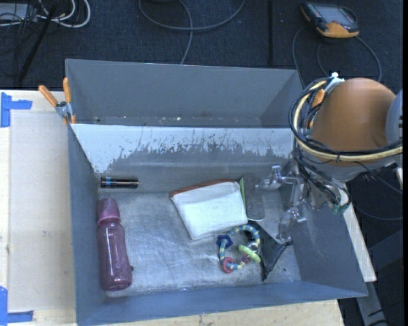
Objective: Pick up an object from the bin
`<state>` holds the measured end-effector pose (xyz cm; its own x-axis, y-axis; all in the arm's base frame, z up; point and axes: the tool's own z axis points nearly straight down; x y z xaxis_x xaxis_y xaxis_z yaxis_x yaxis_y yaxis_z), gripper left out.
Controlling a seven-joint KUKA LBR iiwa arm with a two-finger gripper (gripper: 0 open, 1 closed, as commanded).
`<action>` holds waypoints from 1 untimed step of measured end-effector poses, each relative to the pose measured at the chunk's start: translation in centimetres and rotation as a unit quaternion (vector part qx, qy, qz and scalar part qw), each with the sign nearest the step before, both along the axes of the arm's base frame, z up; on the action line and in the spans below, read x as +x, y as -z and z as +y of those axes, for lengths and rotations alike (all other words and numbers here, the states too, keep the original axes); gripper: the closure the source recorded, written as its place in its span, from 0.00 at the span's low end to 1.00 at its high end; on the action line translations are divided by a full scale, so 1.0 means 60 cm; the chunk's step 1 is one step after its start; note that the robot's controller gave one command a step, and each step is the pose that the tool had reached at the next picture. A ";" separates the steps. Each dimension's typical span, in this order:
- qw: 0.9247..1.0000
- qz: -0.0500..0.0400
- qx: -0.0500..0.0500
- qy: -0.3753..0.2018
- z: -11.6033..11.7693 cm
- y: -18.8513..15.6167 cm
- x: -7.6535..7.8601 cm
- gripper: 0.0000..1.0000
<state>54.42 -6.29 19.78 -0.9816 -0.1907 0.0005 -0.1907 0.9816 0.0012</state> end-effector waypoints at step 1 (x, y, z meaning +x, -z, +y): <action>1.000 -0.004 -0.001 -0.020 0.045 0.074 -0.013 0.00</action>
Offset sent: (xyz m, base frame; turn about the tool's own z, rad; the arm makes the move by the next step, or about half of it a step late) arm -0.0450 0.0058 -0.1233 -0.0986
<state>53.66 -3.57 15.35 -0.9733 -0.2295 -0.0062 -0.2295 0.9733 -0.0025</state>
